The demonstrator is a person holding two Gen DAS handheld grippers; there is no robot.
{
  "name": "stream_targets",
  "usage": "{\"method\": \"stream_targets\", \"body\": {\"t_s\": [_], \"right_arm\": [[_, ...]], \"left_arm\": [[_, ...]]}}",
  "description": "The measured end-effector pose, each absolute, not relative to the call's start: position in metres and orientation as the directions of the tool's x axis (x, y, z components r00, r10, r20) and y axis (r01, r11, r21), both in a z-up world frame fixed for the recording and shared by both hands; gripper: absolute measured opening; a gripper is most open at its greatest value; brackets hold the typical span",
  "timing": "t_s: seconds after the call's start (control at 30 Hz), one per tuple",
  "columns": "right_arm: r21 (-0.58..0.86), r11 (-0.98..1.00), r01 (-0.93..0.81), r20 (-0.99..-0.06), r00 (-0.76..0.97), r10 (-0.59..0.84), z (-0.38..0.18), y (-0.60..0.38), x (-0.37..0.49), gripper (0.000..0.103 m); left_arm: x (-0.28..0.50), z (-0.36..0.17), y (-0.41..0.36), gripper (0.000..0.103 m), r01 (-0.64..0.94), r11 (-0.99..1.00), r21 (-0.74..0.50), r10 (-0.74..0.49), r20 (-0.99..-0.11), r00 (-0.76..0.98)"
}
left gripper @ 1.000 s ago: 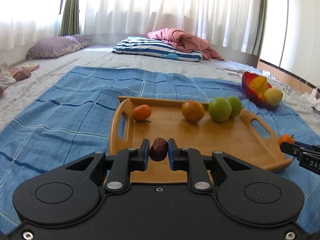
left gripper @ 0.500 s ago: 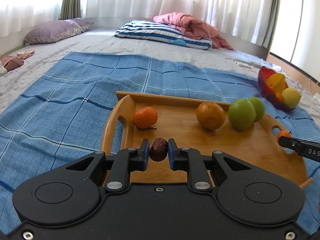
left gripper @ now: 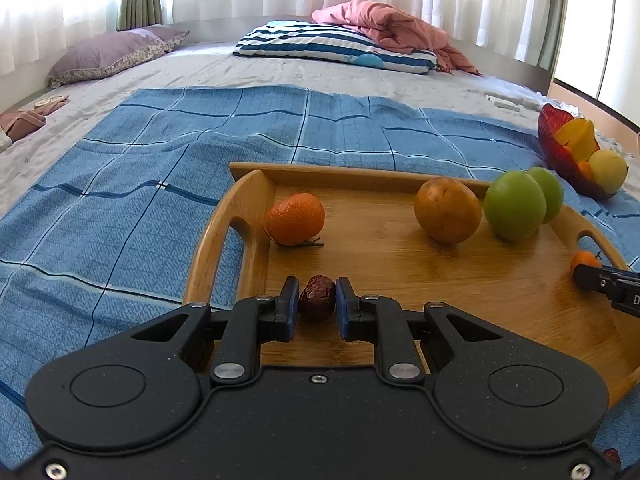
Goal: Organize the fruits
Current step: 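Carry the date in the left tool over the tray while the right tool carries the tangerine, then open the left tool to drop the date on the tray while the right tool releases the tangerine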
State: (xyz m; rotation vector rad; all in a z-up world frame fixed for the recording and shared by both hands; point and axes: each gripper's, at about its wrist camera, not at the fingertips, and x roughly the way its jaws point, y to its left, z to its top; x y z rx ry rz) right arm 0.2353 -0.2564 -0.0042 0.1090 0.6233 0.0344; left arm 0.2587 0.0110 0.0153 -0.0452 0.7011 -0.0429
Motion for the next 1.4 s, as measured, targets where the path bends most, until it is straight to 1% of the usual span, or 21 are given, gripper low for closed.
{"method": "stream_targets", "body": {"t_s": [0.2, 0.3, 0.37, 0.4, 0.43, 0.5, 0.57, 0.63, 0.67, 0.73, 0.77, 0.83, 1.0, 1.13, 1.33, 1.4], "right_arm": [[0.126, 0.992, -0.003, -0.583, 0.809, 0.076, -0.004, -0.259, 0.236, 0.038], [0.125, 0.992, -0.004, -0.586, 0.807, 0.077, -0.004, -0.258, 0.236, 0.046], [0.125, 0.992, -0.007, -0.587, 0.806, 0.079, -0.004, -0.258, 0.236, 0.050], [0.125, 0.992, -0.008, -0.587, 0.806, 0.080, -0.003, -0.258, 0.235, 0.055], [0.126, 0.992, -0.008, -0.588, 0.805, 0.082, -0.003, -0.259, 0.235, 0.058], [0.139, 0.990, -0.014, -0.588, 0.803, 0.094, -0.003, -0.260, 0.233, 0.061], [0.151, 0.988, -0.024, -0.585, 0.803, 0.109, -0.002, -0.261, 0.230, 0.066], [0.155, 0.987, -0.036, -0.582, 0.804, 0.121, 0.000, -0.260, 0.225, 0.073], [0.151, 0.988, -0.038, -0.579, 0.806, 0.120, 0.001, -0.260, 0.222, 0.075], [0.144, 0.989, -0.044, -0.573, 0.811, 0.119, 0.002, -0.258, 0.216, 0.079], [0.146, 0.988, -0.049, -0.567, 0.814, 0.124, 0.003, -0.258, 0.213, 0.080], [0.154, 0.987, -0.054, -0.560, 0.818, 0.132, 0.004, -0.259, 0.205, 0.085], [0.158, 0.985, -0.073, -0.530, 0.835, 0.147, 0.004, -0.257, 0.181, 0.090], [0.168, 0.981, -0.094, -0.510, 0.843, 0.169, 0.006, -0.255, 0.160, 0.091], [0.137, 0.983, -0.120, -0.471, 0.865, 0.172, 0.009, -0.250, 0.131, 0.096], [0.134, 0.982, -0.133, -0.463, 0.868, 0.180, 0.009, -0.249, 0.122, 0.098]], "left_arm": [[0.260, 0.015, 0.008, 0.020, 0.024, 0.999, -0.041, -0.045, -0.644, 0.763], [0.260, 0.015, 0.008, 0.020, 0.023, 0.999, -0.039, -0.043, -0.645, 0.763], [0.260, 0.016, 0.008, 0.026, 0.025, 0.999, -0.040, -0.045, -0.645, 0.763], [0.259, 0.016, 0.008, 0.035, 0.025, 0.999, -0.042, -0.047, -0.645, 0.763], [0.258, 0.017, 0.008, 0.043, 0.028, 0.999, -0.046, -0.051, -0.644, 0.763], [0.254, 0.020, 0.008, 0.047, 0.047, 0.997, -0.054, -0.071, -0.638, 0.767], [0.249, 0.023, 0.007, 0.053, 0.065, 0.996, -0.056, -0.086, -0.632, 0.770], [0.242, 0.027, 0.006, 0.065, 0.076, 0.996, -0.052, -0.092, -0.623, 0.777], [0.238, 0.029, 0.005, 0.068, 0.082, 0.995, -0.050, -0.095, -0.617, 0.781], [0.228, 0.032, 0.005, 0.079, 0.094, 0.995, -0.045, -0.102, -0.608, 0.788], [0.222, 0.034, 0.004, 0.080, 0.097, 0.994, -0.043, -0.104, -0.601, 0.793], [0.212, 0.037, 0.003, 0.085, 0.103, 0.994, -0.037, -0.105, -0.588, 0.802], [0.182, 0.041, 0.004, 0.091, 0.119, 0.991, -0.061, -0.133, -0.564, 0.815], [0.159, 0.040, 0.006, 0.092, 0.136, 0.987, -0.087, -0.162, -0.561, 0.812], [0.130, 0.037, 0.005, 0.093, 0.149, 0.985, -0.084, -0.171, -0.549, 0.818], [0.122, 0.035, 0.004, 0.096, 0.151, 0.986, -0.072, -0.165, -0.546, 0.821]]}}
